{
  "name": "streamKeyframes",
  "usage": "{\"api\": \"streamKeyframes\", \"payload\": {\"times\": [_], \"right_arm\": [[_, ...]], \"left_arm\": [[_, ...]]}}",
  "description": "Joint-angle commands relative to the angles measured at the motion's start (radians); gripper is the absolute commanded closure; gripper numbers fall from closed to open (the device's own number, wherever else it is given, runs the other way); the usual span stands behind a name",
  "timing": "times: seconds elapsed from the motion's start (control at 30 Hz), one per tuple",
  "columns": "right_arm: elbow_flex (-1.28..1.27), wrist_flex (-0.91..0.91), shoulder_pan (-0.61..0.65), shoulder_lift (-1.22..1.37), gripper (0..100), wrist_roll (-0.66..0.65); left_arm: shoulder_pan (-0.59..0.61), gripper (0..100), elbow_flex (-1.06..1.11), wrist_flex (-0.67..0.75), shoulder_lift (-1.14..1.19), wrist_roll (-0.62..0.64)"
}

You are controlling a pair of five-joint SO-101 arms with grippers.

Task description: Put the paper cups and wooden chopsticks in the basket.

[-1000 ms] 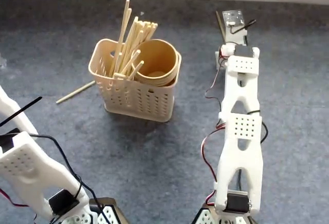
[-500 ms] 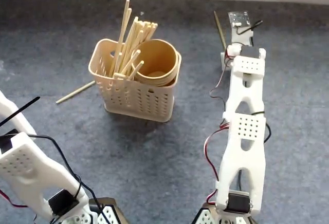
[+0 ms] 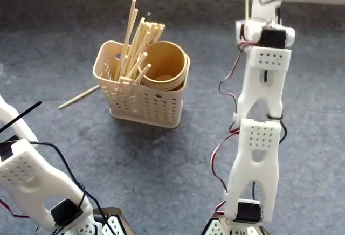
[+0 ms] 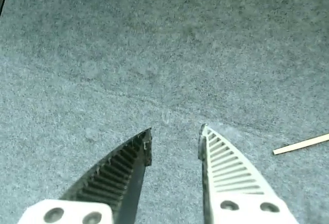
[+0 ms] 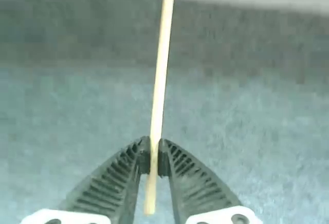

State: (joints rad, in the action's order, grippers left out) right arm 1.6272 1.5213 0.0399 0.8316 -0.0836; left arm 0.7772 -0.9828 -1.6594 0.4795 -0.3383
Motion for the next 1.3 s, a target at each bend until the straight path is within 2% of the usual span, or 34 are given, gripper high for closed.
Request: {"api": "streamKeyframes", "payload": {"times": [0.0, 0.13, 0.23, 0.3, 0.43, 0.67, 0.8, 0.93, 1.07, 1.17, 1.27], "right_arm": [[0.088, 0.010, 0.119, -0.478, 99.2, 0.094], [0.087, 0.045, 0.325, -0.763, 99.2, 0.147], [0.097, 0.091, 0.456, -0.839, 99.2, 0.175], [0.137, 0.099, 0.501, -0.828, 99.2, 0.173], [0.171, 0.084, 0.524, -0.746, 99.1, 0.173], [0.171, -0.090, 0.504, -0.687, 99.1, 0.169], [0.171, -0.035, 0.503, -0.725, 99.1, 0.173], [0.171, 0.019, 0.665, -0.680, 99.1, 0.180], [0.171, 0.012, 0.785, -0.507, 99.1, 0.173], [0.171, -0.016, 0.789, -0.372, 99.1, 0.173], [0.171, -0.056, 0.728, -0.289, 99.1, 0.183]], "left_arm": [[-0.007, 82, -0.013, 0.014, -0.016, 0.002], [-0.008, 82, -0.015, 0.014, -0.018, 0.003], [-0.008, 82, -0.015, 0.008, -0.018, 0.003], [-0.005, 82, -0.015, 0.006, -0.018, 0.003], [-0.001, 82, -0.015, 0.006, -0.018, 0.005], [-0.004, 82, -0.015, 0.005, -0.018, 0.005], [-0.005, 82, -0.013, 0.005, -0.018, 0.005], [-0.008, 82, -0.013, -0.023, -0.018, 0.005], [-0.001, 82, -0.013, -0.048, -0.018, 0.003], [0.027, 82, -0.015, -0.044, -0.018, 0.000], [0.042, 82, -0.015, -0.043, -0.018, -0.002]]}}
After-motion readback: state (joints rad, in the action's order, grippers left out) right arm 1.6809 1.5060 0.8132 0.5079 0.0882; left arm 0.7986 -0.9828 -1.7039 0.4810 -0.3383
